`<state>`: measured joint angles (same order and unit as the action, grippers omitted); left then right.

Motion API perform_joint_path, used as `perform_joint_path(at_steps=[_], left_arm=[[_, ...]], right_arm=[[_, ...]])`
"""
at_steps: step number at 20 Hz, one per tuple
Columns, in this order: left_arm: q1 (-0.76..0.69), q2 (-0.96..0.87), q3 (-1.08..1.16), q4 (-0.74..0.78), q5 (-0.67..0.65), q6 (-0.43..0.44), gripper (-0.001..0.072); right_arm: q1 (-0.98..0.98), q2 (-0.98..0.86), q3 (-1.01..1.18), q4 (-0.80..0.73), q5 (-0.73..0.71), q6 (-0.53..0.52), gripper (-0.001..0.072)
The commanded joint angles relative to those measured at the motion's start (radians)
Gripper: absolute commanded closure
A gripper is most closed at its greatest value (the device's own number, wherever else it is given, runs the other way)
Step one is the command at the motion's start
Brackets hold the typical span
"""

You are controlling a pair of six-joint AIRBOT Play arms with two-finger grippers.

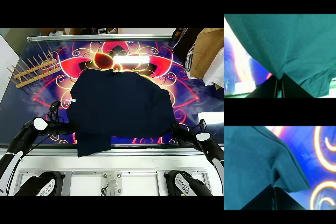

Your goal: Fold the clothes and pants, and hang the long-sleeved shirts on hangers.

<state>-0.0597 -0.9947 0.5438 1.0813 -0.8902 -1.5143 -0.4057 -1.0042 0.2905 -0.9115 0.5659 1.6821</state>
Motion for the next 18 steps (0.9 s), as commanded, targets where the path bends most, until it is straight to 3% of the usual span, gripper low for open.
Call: perform_joint_path(at_steps=[1,5,9,13,18], left_arm=[[0.001,0.002,0.023,0.01,-0.011,0.0,0.0698],[0.002,0.122,0.268,0.078,-0.092,-0.001,0.0698],[0.001,0.308,0.66,0.069,-0.142,-0.027,0.0698],[0.001,0.459,0.946,0.07,-0.121,-0.043,0.0698],[0.001,0.517,1.087,0.071,-0.117,-0.064,0.0698]], right_arm=[[0.019,0.01,0.063,-0.007,0.045,-0.13,0.0698],[0.019,0.129,0.375,-0.142,0.318,-0.143,0.0699],[0.019,0.298,0.824,-0.14,0.537,-0.165,0.0699],[0.019,0.444,1.153,-0.141,0.594,-0.163,0.07],[0.016,0.5,1.345,-0.143,0.618,-0.116,0.0701]])
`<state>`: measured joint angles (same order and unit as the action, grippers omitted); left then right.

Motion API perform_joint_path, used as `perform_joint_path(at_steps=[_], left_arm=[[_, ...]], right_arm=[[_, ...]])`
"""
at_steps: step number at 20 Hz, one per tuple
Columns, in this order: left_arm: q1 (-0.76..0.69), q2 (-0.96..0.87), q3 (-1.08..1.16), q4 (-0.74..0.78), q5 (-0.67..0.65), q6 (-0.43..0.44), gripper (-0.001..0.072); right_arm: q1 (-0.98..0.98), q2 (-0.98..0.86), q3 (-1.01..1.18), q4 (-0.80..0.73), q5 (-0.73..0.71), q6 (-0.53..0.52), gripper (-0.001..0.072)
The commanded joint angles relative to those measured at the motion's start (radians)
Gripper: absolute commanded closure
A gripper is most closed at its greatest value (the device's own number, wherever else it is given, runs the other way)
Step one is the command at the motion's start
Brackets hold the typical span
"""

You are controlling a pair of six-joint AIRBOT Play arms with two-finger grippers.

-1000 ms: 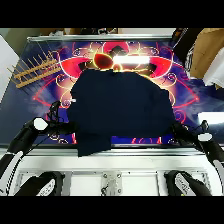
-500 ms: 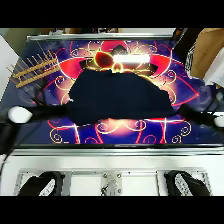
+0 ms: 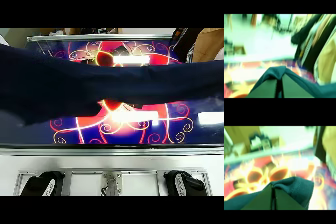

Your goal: Fold the clothes and pants, and hang the long-sleeved shirts on hangers.

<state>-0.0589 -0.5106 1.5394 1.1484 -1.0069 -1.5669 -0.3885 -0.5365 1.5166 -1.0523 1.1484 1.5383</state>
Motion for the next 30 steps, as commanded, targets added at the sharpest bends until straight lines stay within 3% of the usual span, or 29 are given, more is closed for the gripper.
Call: perform_joint_path(at_steps=[1,7,10,13,15,18,20,24,30], left_arm=[[0.0,0.021,0.105,0.005,-0.012,-0.012,0.0698],[0.0,-0.214,0.102,0.013,-0.153,-0.02,0.0698],[0.0,-0.386,-0.019,0.011,-0.162,-0.019,0.0698],[0.0,-0.605,-0.132,0.003,-0.102,-0.019,0.0698],[-0.001,-0.755,-0.172,0.001,-0.02,-0.009,0.0698],[0.001,-0.977,-0.137,0.002,0.077,0.011,0.0698],[0.001,-1.106,-0.056,0.003,0.074,0.017,0.0698],[0.006,-1.249,0.093,0.003,0.053,0.018,0.0698],[0.096,-1.197,0.091,0.002,-0.019,0.035,0.0698]], right_arm=[[-0.001,0.029,0.134,-0.002,0.045,0.034,0.07],[0.0,-0.116,0.137,0.009,0.163,0.043,0.0701],[0.012,-0.331,0.127,0.003,0.282,0.017,0.0701],[0.146,-0.602,0.095,-0.178,0.283,0.003,0.0701],[0.239,-0.793,0.097,-0.274,0.253,0.003,0.07],[0.309,-1.024,0.113,-0.28,0.106,0.048,0.07],[0.325,-1.128,0.142,-0.267,0.01,0.076,0.07],[0.324,-1.184,0.151,-0.259,-0.108,0.116,0.07],[0.305,-1.114,0.128,-0.375,-0.062,0.116,0.07]])
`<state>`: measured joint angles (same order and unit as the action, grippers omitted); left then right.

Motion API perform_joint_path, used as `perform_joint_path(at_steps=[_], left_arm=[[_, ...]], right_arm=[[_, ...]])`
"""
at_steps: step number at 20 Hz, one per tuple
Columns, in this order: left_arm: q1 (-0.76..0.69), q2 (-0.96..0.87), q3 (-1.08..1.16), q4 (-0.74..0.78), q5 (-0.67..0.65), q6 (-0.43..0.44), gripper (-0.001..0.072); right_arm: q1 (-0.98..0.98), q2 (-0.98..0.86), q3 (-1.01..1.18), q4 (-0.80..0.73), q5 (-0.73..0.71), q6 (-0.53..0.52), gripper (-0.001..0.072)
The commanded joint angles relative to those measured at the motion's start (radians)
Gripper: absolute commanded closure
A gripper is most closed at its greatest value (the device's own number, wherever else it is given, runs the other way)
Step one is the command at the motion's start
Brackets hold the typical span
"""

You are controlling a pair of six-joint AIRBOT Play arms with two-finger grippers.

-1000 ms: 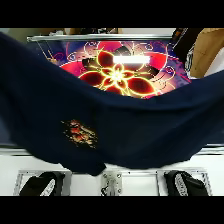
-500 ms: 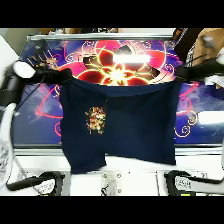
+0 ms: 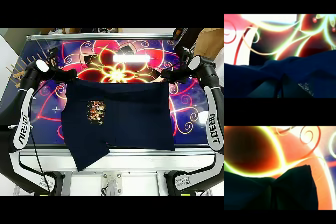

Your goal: Fold the clothes and pants, and hang the long-sleeved shirts on hangers.

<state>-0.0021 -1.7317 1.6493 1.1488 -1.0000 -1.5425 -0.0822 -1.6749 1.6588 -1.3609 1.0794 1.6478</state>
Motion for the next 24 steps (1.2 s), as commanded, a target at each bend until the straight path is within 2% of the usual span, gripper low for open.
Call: perform_joint_path(at_steps=[1,5,13,20,21,22,23,24], left_arm=[[0.051,0.057,-0.068,0.002,-0.015,0.02,0.0698],[0.06,0.167,-0.282,0.002,0.009,0.098,0.0698],[0.06,0.253,-0.559,0.002,0.073,0.105,0.0698],[0.06,0.254,-0.611,0.0,0.074,0.104,0.0697],[0.06,0.257,-0.609,0.0,0.06,0.103,0.0609],[0.06,0.272,-0.609,0.0,0.057,0.103,0.0336],[0.062,0.303,-0.609,0.002,0.059,0.103,0.0218],[0.068,0.343,-0.609,0.002,0.06,0.103,0.022]], right_arm=[[-0.002,0.045,-0.04,-0.07,0.007,0.006,0.0701],[0.003,0.145,-0.213,-0.082,0.001,0.006,0.0701],[0.017,0.331,-0.654,-0.095,-0.11,0.037,0.07],[0.038,0.337,-0.745,-0.038,-0.103,0.037,0.0677],[0.035,0.349,-0.743,-0.024,-0.103,0.036,0.0486],[0.031,0.372,-0.736,-0.014,-0.099,0.036,0.0211],[0.024,0.403,-0.72,-0.016,-0.078,0.036,0.0162],[0.008,0.444,-0.7,-0.019,-0.045,0.035,0.0164]])
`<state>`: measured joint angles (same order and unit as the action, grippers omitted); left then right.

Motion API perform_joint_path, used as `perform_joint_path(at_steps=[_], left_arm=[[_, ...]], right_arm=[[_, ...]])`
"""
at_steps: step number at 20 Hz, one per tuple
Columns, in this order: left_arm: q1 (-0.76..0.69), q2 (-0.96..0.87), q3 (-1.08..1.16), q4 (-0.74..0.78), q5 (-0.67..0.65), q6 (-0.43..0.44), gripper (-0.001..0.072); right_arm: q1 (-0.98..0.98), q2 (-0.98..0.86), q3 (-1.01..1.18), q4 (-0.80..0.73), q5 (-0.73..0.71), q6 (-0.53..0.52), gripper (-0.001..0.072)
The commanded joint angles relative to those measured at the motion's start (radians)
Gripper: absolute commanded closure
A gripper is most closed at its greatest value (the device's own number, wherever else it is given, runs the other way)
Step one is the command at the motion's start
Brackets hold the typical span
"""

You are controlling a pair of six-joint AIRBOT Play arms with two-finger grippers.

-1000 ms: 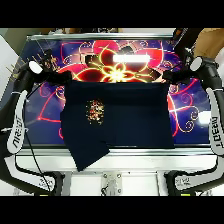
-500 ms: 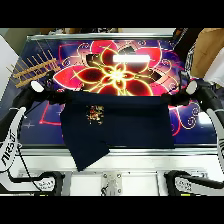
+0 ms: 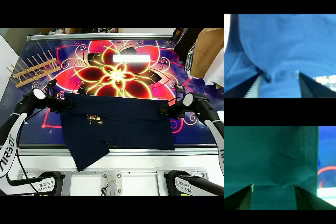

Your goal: Fold the clothes and pants, and hang the long-sleeved shirts on hangers.

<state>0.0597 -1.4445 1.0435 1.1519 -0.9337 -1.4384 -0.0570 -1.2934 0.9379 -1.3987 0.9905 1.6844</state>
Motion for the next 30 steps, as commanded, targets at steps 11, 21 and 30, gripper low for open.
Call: perform_joint_path(at_steps=[11,21,30], left_arm=[[-0.055,0.404,-0.248,-0.001,-0.055,-0.003,0.022],[-0.118,0.417,-0.305,0.0,-0.025,-0.003,0.022],[-0.118,0.417,-0.305,0.0,-0.035,-0.004,0.022]], right_arm=[[-0.556,0.684,-0.554,0.084,0.348,0.164,0.0164],[-0.487,0.75,-0.745,0.269,0.124,0.229,0.0188],[-0.431,0.693,-0.749,0.232,0.063,0.257,0.019]])
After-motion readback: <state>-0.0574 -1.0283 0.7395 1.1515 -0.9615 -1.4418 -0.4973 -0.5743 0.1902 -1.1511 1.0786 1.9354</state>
